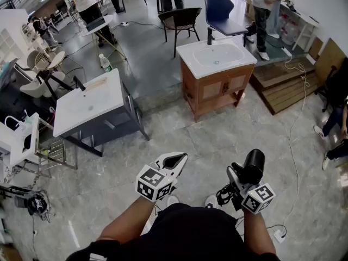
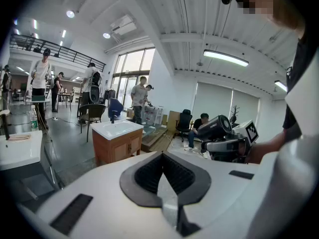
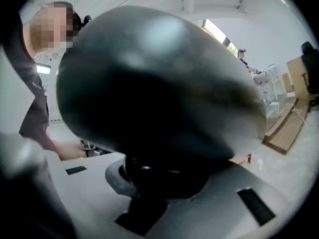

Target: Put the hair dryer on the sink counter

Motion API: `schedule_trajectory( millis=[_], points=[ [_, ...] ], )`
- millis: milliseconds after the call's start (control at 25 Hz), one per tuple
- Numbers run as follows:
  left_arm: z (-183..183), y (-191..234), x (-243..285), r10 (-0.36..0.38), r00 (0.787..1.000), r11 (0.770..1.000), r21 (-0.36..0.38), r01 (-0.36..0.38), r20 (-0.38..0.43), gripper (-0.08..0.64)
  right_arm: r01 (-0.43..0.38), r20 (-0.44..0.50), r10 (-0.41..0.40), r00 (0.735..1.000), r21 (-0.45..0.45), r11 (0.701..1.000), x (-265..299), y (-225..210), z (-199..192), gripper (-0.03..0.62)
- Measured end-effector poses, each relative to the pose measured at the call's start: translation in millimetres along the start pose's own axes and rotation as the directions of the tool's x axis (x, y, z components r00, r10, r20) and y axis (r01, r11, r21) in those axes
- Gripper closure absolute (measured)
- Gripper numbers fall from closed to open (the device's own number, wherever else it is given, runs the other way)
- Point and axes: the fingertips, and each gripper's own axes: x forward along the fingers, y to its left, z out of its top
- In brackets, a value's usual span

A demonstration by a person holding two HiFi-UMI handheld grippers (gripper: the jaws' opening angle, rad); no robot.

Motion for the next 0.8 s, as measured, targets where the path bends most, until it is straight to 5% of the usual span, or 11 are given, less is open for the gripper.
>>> schedule_trajectory(
  millis=[800],
  points=[
    [6, -11, 12, 0.009, 1.000, 0.999, -0.042, -0.009, 0.007, 0.560, -0.042, 0.050, 0.042, 0.998, 0.010, 0.999, -12, -13, 16, 0.505]
  ],
)
